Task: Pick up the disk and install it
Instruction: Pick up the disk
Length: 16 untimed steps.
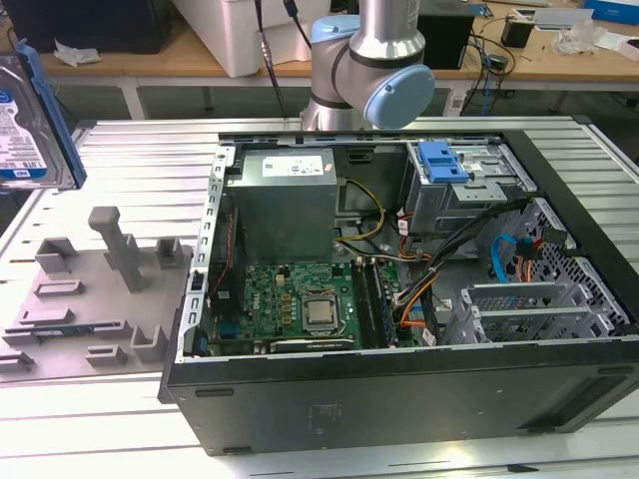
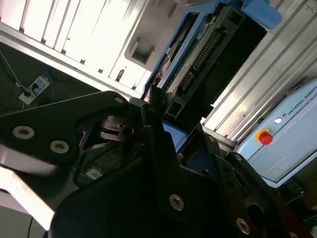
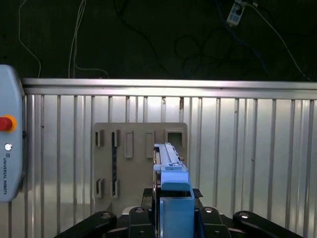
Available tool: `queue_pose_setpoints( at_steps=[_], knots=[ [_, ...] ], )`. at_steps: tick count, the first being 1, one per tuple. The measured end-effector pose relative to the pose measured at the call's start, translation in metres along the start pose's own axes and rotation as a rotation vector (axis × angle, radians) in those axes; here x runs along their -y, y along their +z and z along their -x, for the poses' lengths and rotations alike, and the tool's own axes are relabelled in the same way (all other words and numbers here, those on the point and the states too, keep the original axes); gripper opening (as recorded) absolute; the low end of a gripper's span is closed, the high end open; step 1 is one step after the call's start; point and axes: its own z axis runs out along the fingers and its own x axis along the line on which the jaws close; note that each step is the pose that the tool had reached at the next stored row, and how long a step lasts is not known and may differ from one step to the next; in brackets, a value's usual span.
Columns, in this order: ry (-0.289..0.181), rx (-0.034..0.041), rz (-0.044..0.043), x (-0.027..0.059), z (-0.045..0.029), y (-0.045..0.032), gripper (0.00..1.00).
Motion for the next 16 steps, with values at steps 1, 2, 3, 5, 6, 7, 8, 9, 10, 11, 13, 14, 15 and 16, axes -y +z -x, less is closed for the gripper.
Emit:
queue_pose_setpoints(
  at_steps=[1, 2, 3, 5, 6, 7, 8, 9, 10, 11, 13, 14, 15, 16],
  knots=[
    [0.0, -0.0001, 0.0001, 0.0001, -0.0001, -0.0017, 0.36],
    [0.0, -0.0001, 0.0001, 0.0003, -0.0003, -0.0044, 0.36],
    [0.0, -0.0001, 0.0, 0.0006, -0.0006, -0.0078, 0.36],
    [0.0, -0.0002, 0.0001, 0.0011, -0.0009, -0.0117, 0.36],
    [0.0, -0.0002, 0.0, 0.0013, -0.001, -0.0137, 0.36],
    [0.0, -0.0002, 0.0, 0.0015, -0.0011, -0.0154, 0.36],
    [0.0, -0.0003, 0.0001, 0.0017, -0.0013, -0.0176, 0.36],
    [0.0, -0.0002, 0.0, 0.0019, -0.0014, -0.0192, 0.36],
    [0.0, -0.0002, 0.0001, 0.0023, -0.0016, -0.0223, 0.36],
    [0.0, -0.0002, 0.0, 0.0027, -0.0018, -0.0252, 0.36],
    [0.0, -0.0002, 0.0, 0.0032, -0.0022, -0.0296, 0.36],
    [0.0, -0.0003, 0.0001, 0.0034, -0.0023, -0.0312, 0.36],
    [0.0, -0.0003, 0.0001, 0.0036, -0.0024, -0.0326, 0.36],
    [0.0, -0.0003, 0.0, 0.0039, -0.0025, -0.0344, 0.36]
  ],
)
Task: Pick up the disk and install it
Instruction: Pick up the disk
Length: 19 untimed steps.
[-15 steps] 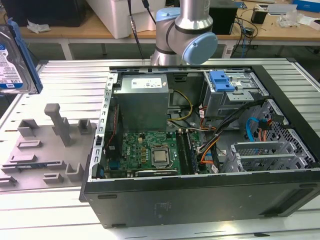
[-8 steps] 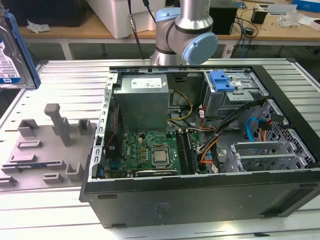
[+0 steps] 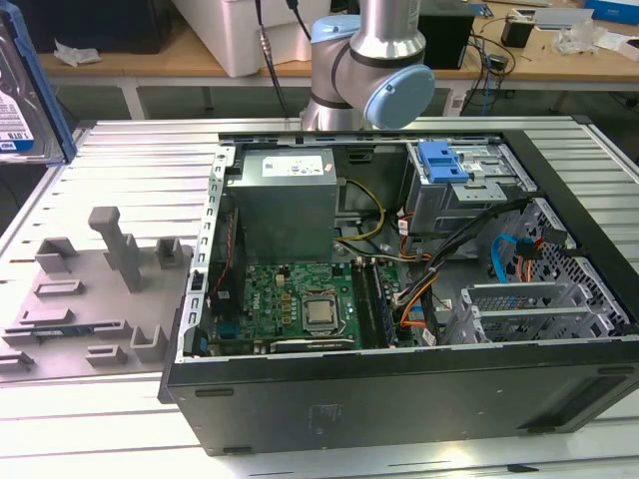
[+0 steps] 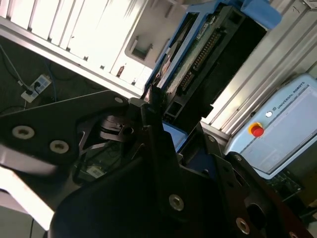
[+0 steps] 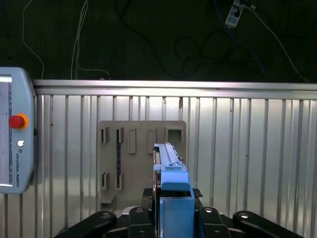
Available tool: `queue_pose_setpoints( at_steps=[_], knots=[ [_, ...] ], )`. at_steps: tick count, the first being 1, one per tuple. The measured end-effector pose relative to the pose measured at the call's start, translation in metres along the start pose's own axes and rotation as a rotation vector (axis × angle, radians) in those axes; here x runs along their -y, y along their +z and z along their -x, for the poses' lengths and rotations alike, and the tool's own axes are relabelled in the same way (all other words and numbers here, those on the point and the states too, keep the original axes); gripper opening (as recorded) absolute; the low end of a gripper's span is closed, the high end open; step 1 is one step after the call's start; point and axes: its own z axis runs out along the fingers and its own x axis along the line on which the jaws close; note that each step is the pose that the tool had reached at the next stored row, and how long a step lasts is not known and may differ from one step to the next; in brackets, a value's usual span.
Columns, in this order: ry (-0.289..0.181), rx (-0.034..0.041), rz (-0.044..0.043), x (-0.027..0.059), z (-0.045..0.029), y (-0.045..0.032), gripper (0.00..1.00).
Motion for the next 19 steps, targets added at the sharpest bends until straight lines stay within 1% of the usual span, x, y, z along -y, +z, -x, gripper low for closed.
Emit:
queue_pose_setpoints(
  at_steps=[2, 11, 15, 19],
  knots=[
    [0.0, 0.0, 0.0001, 0.0003, -0.0002, -0.0029, 0.36],
    [0.0, -0.0002, 0.0002, 0.0016, -0.0003, -0.0033, 0.36],
    [0.0, -0.0001, 0.0001, 0.005, -0.0005, -0.0033, 0.36],
    [0.0, 0.0, 0.0, 0.0111, -0.0013, -0.0034, 0.36]
  ],
)
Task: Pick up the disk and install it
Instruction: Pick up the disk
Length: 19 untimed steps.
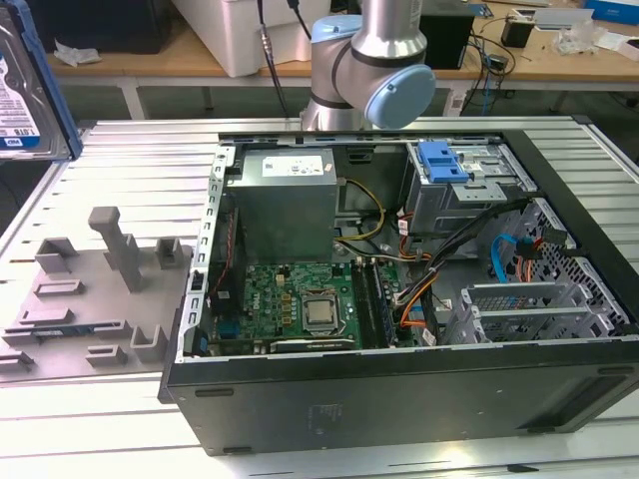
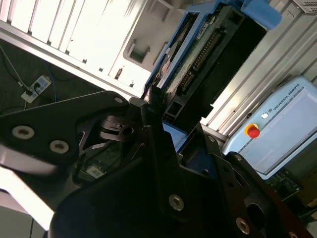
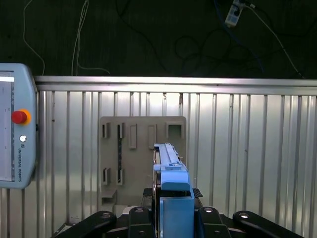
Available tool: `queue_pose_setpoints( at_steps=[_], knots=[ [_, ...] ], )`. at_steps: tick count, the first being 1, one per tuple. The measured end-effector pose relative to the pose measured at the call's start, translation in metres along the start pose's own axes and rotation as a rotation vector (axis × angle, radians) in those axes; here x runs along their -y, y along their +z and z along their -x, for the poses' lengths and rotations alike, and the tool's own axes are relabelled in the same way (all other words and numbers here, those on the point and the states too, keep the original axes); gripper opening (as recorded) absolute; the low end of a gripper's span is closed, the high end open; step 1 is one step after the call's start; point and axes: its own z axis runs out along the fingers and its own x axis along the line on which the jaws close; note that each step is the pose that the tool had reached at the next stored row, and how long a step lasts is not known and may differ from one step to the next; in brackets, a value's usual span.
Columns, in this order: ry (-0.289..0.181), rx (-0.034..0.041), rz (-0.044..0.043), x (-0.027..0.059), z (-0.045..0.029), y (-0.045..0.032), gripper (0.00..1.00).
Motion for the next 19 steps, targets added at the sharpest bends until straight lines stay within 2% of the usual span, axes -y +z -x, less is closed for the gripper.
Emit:
queue_pose_setpoints(
  at_steps=[9, 19],
  knots=[
    [0.0, -0.0001, 0.0001, 0.0154, -0.0048, 0.0004, 0.36],
    [0.0, 0.0005, 0.0001, 0.0449, -0.0151, 0.0009, 0.36]
  ],
)
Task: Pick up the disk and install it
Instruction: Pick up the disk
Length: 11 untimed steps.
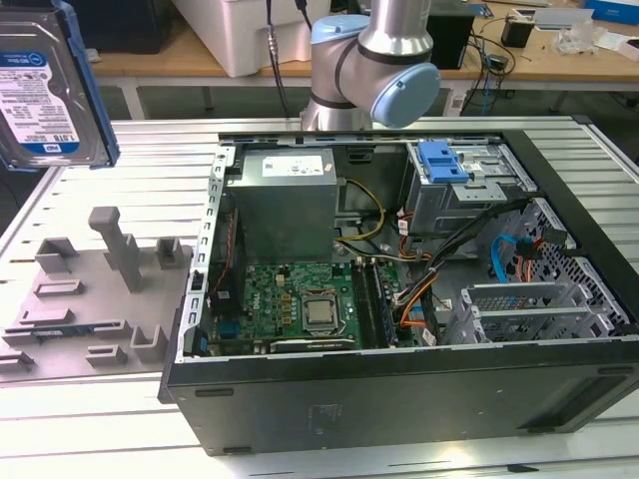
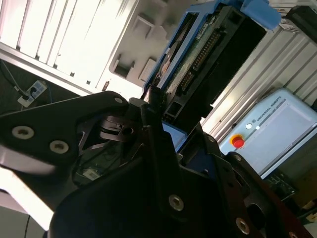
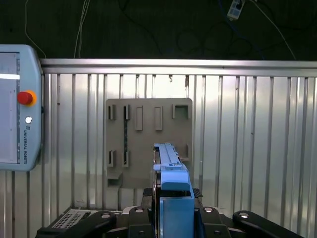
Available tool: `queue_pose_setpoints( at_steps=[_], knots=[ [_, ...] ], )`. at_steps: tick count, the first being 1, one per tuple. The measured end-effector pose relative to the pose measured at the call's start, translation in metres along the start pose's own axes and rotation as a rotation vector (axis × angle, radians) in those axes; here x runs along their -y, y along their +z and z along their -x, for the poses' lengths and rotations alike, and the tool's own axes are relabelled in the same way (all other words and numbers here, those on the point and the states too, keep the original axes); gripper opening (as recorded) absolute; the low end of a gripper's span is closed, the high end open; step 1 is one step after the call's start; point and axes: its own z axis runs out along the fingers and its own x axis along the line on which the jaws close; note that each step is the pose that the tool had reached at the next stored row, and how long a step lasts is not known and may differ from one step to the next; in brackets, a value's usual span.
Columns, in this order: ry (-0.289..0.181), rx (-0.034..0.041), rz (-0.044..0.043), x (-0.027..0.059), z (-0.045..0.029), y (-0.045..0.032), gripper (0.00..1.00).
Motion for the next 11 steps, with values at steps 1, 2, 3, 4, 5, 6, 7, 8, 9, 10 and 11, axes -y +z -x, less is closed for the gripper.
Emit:
queue_pose_setpoints(
  at_steps=[1, 2, 3, 4, 5, 6, 7, 8, 9, 10, 11],
  knots=[
    [0.0, 0.0001, -0.0001, 0.0029, -0.001, 0.0001, 0.36],
    [0.0, 0.0001, -0.0002, 0.0054, -0.0019, 0.0002, 0.36],
    [0.0, 0.0002, -0.0001, 0.0084, -0.0028, 0.0003, 0.36],
    [0.0, 0.0002, -0.0001, 0.0111, -0.0037, 0.0003, 0.36],
    [0.0, 0.0003, -0.0001, 0.0159, -0.0052, 0.0005, 0.36],
    [0.0, 0.0002, 0.0, 0.0224, -0.0074, 0.0006, 0.36],
    [0.0, 0.0002, -0.0001, 0.0264, -0.0087, 0.0006, 0.36],
    [0.0, 0.0002, -0.0001, 0.0289, -0.0095, 0.0007, 0.36],
    [0.0, 0.0002, -0.0001, 0.0318, -0.0105, 0.0008, 0.36],
    [0.0, 0.0003, -0.0001, 0.0345, -0.0115, 0.0009, 0.36],
    [0.0, 0.0003, -0.0001, 0.0383, -0.0128, 0.0009, 0.36]
  ],
)
